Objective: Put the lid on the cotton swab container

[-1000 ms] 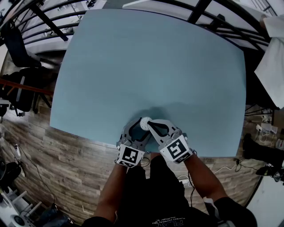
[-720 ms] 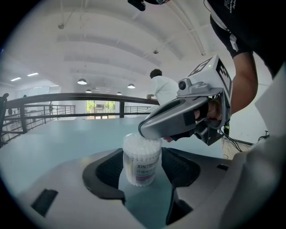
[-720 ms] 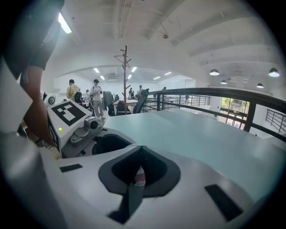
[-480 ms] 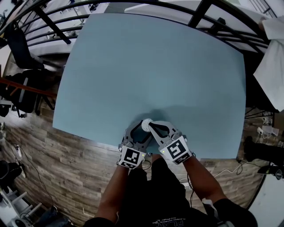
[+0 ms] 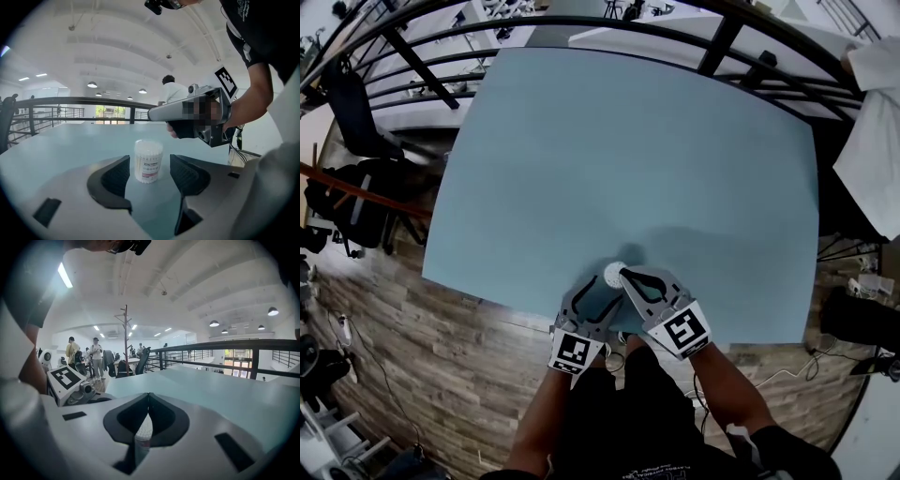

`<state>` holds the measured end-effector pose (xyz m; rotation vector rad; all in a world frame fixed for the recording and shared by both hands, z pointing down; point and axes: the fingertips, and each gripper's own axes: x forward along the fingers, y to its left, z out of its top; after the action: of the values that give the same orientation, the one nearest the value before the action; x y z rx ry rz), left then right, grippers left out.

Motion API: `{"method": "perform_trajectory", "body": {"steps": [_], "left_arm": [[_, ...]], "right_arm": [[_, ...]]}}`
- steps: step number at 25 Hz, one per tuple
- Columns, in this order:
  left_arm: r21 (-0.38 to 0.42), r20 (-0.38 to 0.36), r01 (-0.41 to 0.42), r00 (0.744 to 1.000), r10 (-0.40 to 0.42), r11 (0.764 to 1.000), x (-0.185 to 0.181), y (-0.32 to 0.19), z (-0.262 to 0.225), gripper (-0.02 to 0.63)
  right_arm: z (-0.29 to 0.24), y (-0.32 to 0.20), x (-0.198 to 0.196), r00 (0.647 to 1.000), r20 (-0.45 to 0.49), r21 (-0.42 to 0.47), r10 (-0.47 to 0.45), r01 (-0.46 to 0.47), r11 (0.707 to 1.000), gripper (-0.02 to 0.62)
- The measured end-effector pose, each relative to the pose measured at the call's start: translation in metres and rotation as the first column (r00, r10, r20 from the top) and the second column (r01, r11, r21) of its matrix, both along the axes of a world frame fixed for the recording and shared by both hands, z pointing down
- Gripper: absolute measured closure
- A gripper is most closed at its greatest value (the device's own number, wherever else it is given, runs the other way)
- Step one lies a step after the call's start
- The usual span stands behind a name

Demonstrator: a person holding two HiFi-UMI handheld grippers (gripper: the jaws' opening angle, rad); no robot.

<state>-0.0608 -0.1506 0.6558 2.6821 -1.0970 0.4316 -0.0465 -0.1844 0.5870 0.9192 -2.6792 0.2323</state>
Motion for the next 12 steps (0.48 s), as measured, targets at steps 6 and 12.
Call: {"method": "perform_trajectory", "body": {"steps": [6,12], "left_arm": [[0.051,-0.037,0.05,0.998,-0.048,0.997,-0.031,0.006,-0.045,0.34],[0.16,-0.115,0.107,0.989,-0.09,0.981,-0.049,-0.001,-0.11,0.397]], "right_arm": [[-0.038,0.011,-0.006,0.997,0.049,0.054,0.053,-0.056,0.997,0.578],[-0.068,0.03,-0.005,0.994,0.044,0.086,0.096,-0.099,0.991,0.578]]}}
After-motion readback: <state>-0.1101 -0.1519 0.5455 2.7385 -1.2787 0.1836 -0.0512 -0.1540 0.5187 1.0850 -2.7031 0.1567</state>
